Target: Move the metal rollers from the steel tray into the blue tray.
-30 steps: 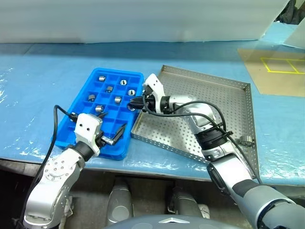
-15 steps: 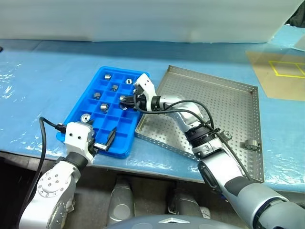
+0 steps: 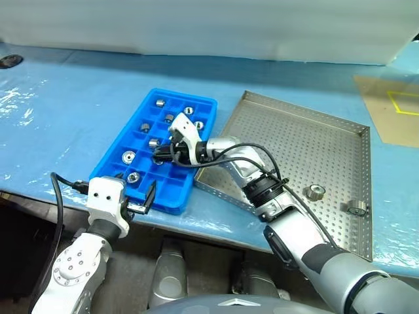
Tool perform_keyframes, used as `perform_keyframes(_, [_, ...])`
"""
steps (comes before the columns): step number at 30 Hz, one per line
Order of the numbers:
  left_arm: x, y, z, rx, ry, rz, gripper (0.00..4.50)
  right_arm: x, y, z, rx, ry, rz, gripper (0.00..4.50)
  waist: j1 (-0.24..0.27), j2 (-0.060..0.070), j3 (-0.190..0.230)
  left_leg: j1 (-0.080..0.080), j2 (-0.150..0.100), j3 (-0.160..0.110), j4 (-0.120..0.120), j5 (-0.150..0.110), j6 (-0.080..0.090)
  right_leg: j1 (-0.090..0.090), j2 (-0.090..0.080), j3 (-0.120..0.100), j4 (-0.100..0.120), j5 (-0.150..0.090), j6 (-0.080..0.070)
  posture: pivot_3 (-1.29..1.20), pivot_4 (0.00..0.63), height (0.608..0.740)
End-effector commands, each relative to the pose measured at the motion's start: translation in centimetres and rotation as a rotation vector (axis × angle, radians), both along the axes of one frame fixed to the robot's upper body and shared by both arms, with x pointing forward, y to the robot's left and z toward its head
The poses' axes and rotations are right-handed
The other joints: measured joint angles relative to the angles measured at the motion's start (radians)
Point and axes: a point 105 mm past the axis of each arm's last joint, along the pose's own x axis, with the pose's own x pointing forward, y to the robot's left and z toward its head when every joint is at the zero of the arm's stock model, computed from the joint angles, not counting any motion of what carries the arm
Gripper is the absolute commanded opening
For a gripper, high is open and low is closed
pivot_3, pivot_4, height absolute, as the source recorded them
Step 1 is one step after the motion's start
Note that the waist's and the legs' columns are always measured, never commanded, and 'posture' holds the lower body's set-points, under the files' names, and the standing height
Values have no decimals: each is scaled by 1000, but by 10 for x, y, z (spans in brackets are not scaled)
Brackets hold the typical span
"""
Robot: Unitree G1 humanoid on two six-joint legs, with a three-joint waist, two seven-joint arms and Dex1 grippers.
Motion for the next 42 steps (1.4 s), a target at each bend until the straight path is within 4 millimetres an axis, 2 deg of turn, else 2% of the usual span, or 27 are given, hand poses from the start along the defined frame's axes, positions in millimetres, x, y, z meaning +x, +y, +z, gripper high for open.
perform_keyframes(1, [-2,-6,14,11,-59,-13,4500,-1,3,-6,-22,-55,11,1400,8,0,0,0,0,0,0,0,0,0,0,0,0,0,0,567,150,740])
perform_keyframes(3, [-1,-8,14,14,-59,-19,4500,1,1,-12,-34,-57,4,2046,15,0,0,0,0,0,0,0,0,0,0,0,0,0,0,567,150,740])
perform_keyframes(7, [2,-11,17,10,-72,-40,4500,6,-4,-10,-13,-55,-23,3424,34,0,0,1,0,0,0,0,0,0,0,1,1,0,0,567,150,740])
perform_keyframes(10, [13,-17,21,4,-85,-95,4500,12,-12,4,52,-44,-49,4362,37,1,1,1,0,0,0,0,0,0,0,1,1,0,0,483,150,740])
perform_keyframes(15, [33,-39,34,-37,-128,-246,4500,12,-47,41,200,-13,-64,4362,29,2,1,1,-1,0,1,0,-1,0,0,1,3,3,-3,332,150,740])
perform_keyframes(17, [42,-49,38,-50,-140,-318,4500,11,-71,49,214,-19,-92,4362,19,2,1,1,-1,0,4,2,-3,1,0,2,4,4,-4,261,150,740])
perform_keyframes(20, [55,-61,40,-54,-141,-415,4500,16,-113,51,171,-48,-211,4362,-11,1,1,1,-1,1,7,2,-4,1,0,2,6,4,-4,170,150,740])
perform_keyframes(25, [79,-82,44,-61,-155,-558,4500,18,-184,40,41,-67,-459,4362,-88,1,0,1,-1,1,9,3,-4,1,0,3,9,5,-3,0,150,740])
perform_keyframes(31, [95,-106,43,-48,-152,-712,4500,9,-243,22,-82,-25,-730,4362,-177,1,0,3,-2,3,9,3,-5,1,1,6,10,5,-3,-176,150,740])
perform_keyframes(35, [100,-118,41,-54,-150,-783,4500,-1,-266,8,-125,40,-848,4362,-218,2,0,4,-2,4,9,3,-5,1,2,7,10,4,-4,-232,150,740])
perform_keyframes(42, [104,-124,39,-45,-144,-835,4500,-23,-286,-17,-217,125,-922,4362,-236,2,0,6,-2,6,10,2,-3,3,2,9,10,4,-5,-273,150,740])
